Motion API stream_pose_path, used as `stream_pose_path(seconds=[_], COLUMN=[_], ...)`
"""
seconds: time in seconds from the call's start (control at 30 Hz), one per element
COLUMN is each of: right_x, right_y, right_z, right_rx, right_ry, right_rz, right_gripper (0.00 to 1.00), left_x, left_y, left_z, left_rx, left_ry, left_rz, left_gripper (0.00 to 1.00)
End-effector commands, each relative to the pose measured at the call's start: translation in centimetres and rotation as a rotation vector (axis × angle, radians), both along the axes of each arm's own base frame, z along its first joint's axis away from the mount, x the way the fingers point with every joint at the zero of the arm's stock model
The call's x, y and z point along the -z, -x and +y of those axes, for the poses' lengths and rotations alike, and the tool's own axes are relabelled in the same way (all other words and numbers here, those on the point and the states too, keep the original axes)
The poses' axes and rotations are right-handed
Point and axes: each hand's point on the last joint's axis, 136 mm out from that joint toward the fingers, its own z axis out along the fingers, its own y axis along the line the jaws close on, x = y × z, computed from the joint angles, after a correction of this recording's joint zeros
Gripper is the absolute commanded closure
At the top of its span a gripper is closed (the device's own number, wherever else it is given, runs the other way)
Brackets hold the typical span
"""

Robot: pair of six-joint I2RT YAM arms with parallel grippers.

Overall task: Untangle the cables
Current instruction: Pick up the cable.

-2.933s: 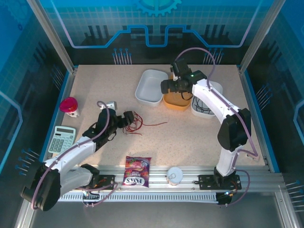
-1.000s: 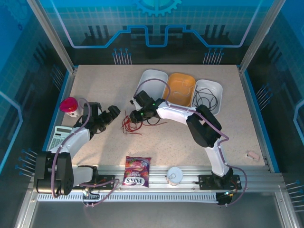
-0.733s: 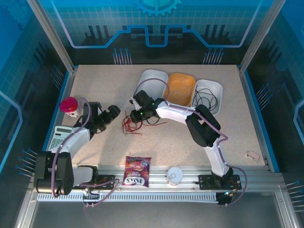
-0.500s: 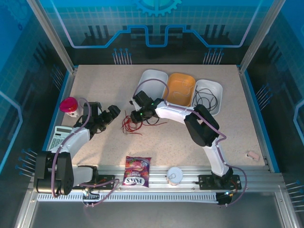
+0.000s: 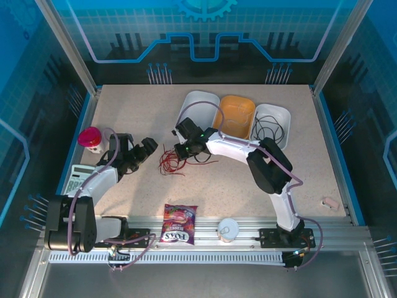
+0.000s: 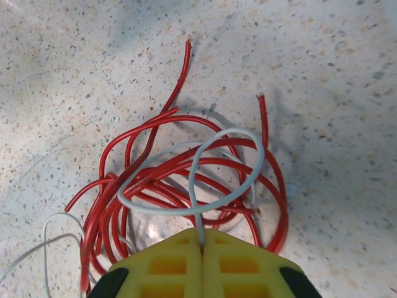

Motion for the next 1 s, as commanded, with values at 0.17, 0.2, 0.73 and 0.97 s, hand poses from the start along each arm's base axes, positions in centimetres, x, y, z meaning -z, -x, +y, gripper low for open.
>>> stream_pose_path(seconds=[0.17, 0.2, 0.73, 0.97], right_x=[-4.2, -4.7, -14.2, -17.7], right_y=[0.6, 0.6, 0.5, 1.0], right_z=[-2.1, -2.4, -7.2, -9.6], right_rx=[0.051, 0.06, 0.178, 0.226], right_ry=[0.025, 0.028, 0.016, 0.023], right_rz=[-0.091, -0.1, -0.309, -0.388], right_gripper=[1.0, 1.0, 1.0, 1.0], left_x=[-0.3, -0.3, -0.3, 0.6], left_y=[-0.2, -0.2, 0.0, 0.4], left_z=[-0.7, -0.8, -3.0, -5.5], left_rx=[0.027, 0.031, 0.141, 0.243], left_ry=[0.054, 0.058, 0.041, -0.009], left_rz=[-0.023, -0.028, -0.056, -0.032], left_gripper=[0.01, 0.01, 0.01, 0.01])
